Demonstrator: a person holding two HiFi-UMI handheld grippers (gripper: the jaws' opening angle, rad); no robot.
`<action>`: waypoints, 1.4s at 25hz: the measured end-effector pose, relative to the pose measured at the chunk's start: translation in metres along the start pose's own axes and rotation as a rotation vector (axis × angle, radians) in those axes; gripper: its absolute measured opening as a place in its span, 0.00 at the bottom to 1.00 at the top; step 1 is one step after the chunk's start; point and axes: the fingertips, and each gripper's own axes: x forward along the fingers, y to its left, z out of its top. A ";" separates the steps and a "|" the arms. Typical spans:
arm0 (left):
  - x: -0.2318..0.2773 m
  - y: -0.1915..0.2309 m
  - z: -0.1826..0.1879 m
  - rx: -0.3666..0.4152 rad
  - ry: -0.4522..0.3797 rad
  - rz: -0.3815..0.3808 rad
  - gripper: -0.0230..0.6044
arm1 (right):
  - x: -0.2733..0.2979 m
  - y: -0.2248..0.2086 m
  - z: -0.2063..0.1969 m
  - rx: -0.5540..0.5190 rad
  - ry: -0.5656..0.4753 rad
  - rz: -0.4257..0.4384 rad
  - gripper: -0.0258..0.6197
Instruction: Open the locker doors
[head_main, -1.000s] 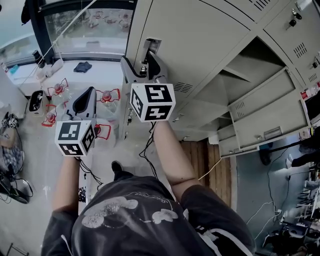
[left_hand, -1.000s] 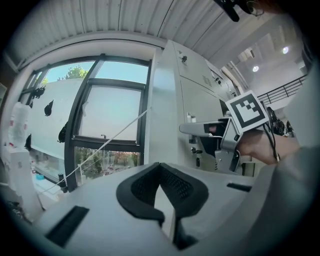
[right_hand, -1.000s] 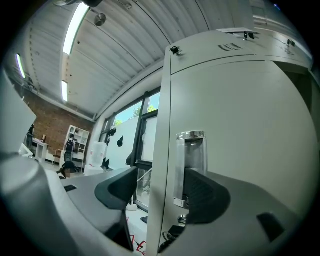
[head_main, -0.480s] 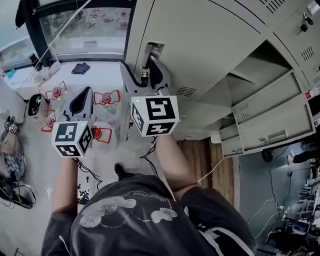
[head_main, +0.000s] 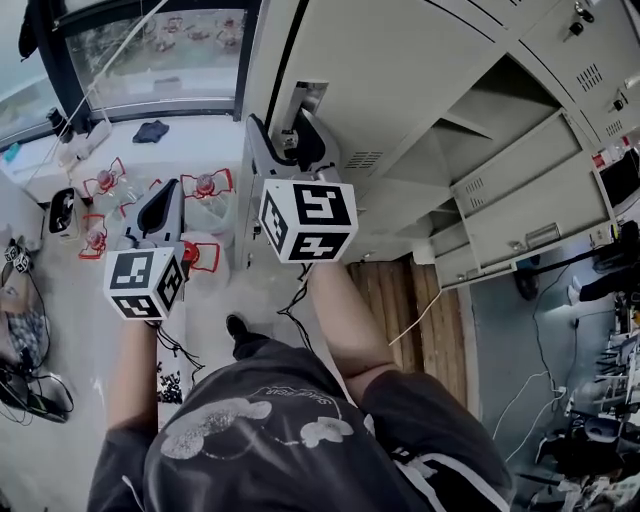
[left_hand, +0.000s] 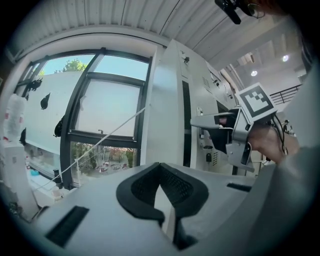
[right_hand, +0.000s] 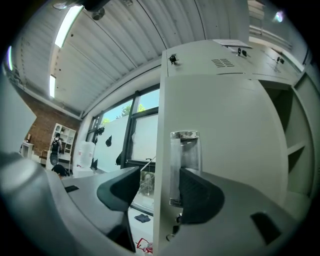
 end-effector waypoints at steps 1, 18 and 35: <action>-0.006 -0.002 0.001 0.000 -0.002 -0.002 0.05 | -0.006 -0.001 0.001 -0.005 0.001 -0.023 0.44; -0.059 -0.060 0.007 0.028 -0.032 -0.097 0.05 | -0.087 -0.016 0.006 0.017 0.038 -0.141 0.26; -0.086 -0.097 0.009 0.059 -0.025 -0.144 0.05 | -0.134 -0.034 0.012 0.011 0.038 -0.145 0.36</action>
